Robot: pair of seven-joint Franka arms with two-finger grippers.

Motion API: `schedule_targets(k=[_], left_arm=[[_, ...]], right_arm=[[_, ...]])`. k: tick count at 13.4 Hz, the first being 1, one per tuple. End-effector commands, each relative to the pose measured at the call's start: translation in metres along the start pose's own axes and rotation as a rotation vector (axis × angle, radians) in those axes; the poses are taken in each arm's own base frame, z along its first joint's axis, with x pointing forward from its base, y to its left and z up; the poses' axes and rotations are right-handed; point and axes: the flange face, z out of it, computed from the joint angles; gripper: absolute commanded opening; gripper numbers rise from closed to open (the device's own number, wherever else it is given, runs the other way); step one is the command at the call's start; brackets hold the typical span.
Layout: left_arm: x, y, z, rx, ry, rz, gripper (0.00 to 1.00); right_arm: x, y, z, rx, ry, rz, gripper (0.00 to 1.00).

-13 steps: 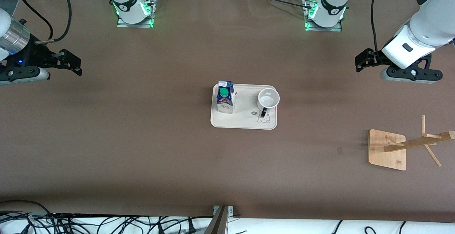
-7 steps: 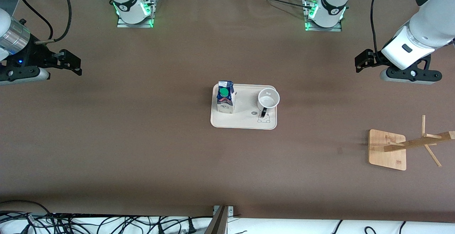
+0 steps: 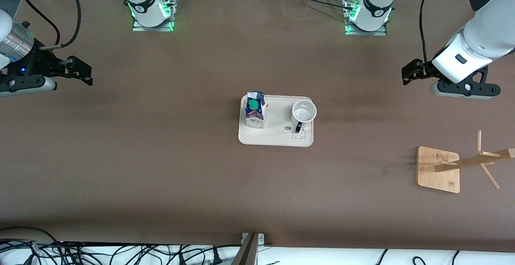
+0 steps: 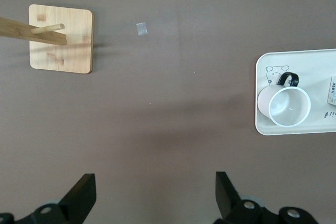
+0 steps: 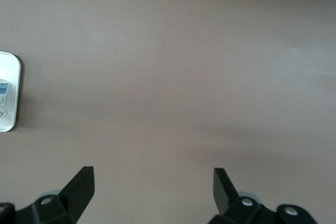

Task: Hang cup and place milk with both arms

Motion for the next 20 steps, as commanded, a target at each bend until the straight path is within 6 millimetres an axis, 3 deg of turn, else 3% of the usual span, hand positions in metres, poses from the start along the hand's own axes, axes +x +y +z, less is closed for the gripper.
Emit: schedule_targets(k=[1, 7, 9, 11, 12, 14, 16, 20], left_arm=[[0.005, 0.008, -0.004, -0.001, 0.005, 0.012, 1.0], [0.012, 0.03, -0.007, 0.014, 0.009, 0.065, 1.0], [0.015, 0.033, -0.008, 0.011, 0.012, 0.07, 1.0], [0.015, 0.033, -0.008, 0.009, 0.012, 0.071, 1.0], [0.015, 0.033, -0.008, 0.009, 0.01, 0.071, 1.0], [0.015, 0.033, -0.008, 0.008, 0.01, 0.073, 1.0], [0.015, 0.033, -0.008, 0.008, 0.01, 0.071, 1.0], [0.016, 0.031, -0.004, 0.003, 0.002, 0.071, 1.0]], right_arm=[[-0.002, 0.002, -0.009, -0.01, 0.015, 0.0, 1.0], [0.009, 0.001, -0.009, -0.01, 0.054, -0.005, 1.0], [0.01, -0.019, -0.005, -0.006, 0.041, -0.049, 1.0], [0.016, -0.052, 0.039, 0.008, -0.089, -0.111, 1.0], [0.015, -0.063, 0.046, 0.017, -0.114, -0.126, 1.0], [0.023, -0.124, 0.062, 0.03, -0.111, -0.161, 1.0], [0.032, -0.174, 0.078, 0.102, -0.117, -0.002, 1.0], [0.035, -0.306, 0.118, 0.165, -0.052, 0.152, 1.0]])
